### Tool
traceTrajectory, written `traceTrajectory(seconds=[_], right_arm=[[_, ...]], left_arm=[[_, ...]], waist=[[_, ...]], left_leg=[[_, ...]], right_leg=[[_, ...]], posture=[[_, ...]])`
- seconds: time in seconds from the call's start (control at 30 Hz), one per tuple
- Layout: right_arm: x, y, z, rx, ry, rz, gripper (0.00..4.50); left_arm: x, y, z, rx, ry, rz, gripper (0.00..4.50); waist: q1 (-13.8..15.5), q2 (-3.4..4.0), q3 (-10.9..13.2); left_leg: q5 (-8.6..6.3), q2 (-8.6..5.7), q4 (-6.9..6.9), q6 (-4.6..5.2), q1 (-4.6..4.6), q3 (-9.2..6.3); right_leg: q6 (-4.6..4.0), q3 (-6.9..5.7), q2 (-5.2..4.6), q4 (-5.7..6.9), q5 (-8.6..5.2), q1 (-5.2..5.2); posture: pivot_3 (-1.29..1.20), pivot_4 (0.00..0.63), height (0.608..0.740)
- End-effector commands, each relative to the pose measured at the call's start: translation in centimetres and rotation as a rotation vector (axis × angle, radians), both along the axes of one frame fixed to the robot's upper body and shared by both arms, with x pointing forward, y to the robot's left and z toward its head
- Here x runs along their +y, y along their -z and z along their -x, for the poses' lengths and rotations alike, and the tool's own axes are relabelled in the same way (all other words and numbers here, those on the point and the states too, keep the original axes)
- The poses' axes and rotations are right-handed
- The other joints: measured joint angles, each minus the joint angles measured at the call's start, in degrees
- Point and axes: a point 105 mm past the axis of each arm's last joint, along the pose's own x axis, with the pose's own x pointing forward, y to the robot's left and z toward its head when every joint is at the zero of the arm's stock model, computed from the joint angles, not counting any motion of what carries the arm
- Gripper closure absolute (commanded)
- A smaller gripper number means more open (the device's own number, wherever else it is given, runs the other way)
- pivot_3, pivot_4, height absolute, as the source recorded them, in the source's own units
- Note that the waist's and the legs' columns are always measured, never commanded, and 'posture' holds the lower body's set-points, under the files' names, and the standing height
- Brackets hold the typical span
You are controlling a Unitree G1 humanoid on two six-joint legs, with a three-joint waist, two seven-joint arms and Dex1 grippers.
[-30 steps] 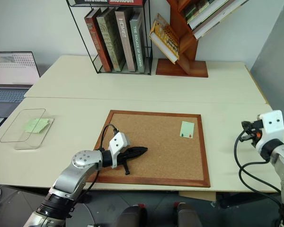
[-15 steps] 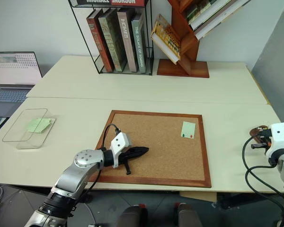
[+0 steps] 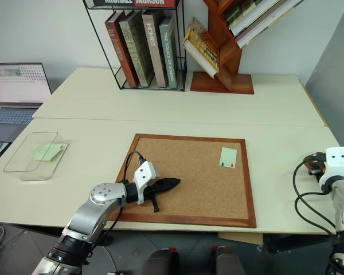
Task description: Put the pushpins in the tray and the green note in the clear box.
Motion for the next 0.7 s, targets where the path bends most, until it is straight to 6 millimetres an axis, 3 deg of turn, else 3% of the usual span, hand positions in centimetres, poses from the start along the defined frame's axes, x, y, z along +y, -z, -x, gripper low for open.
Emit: traceTrajectory(seconds=[0.03,0.23,0.37,0.47,0.7], right_arm=[[-0.6,-2.2,-0.5,-0.061,0.01,0.064,2.0],[-0.6,-2.7,-0.4,-0.091,0.011,0.073,0.76],[0.0,-4.2,-0.6,-0.185,-0.013,0.027,0.05],[2.4,-5.3,-0.6,-0.26,-0.148,-0.028,0.05],[10.3,-5.5,0.6,-0.318,-0.518,-0.091,0.05]], left_arm=[[-0.1,1.4,0.7,0.044,0.008,-0.034,4.5],[-0.1,1.4,0.7,0.043,0.012,-0.035,4.5],[-0.2,1.4,0.7,0.044,0.014,-0.035,4.5],[-0.2,1.4,0.7,0.045,0.013,-0.034,4.5],[-0.1,1.5,0.9,0.051,0.021,-0.041,4.5]], waist=[[-0.04,0.01,0.0],[-0.05,0.01,-0.01],[-0.05,0.01,-0.01],[-0.05,0.03,-0.01],[-0.04,0.03,-0.02]], left_leg=[[0.0,0.0,0.0,0.0,0.0,0.0],[0.0,0.02,0.0,0.0,0.01,0.0],[0.0,0.02,0.0,0.0,0.01,0.0],[0.0,0.02,0.0,0.0,0.01,0.0],[0.0,0.1,-0.03,0.0,0.01,-0.07]], right_leg=[[0.0,0.0,0.0,0.0,0.0,0.0],[0.0,-0.01,0.01,0.0,0.0,0.0],[0.0,0.0,0.03,0.0,0.0,0.0],[0.0,0.0,0.04,0.0,0.0,0.0],[0.0,-0.05,0.07,-0.03,-0.01,0.0]], posture=[[0.0,0.15,0.74],[0.0,0.15,0.74],[0.0,0.15,0.74],[0.0,0.15,0.74],[0.0,0.15,0.74]])
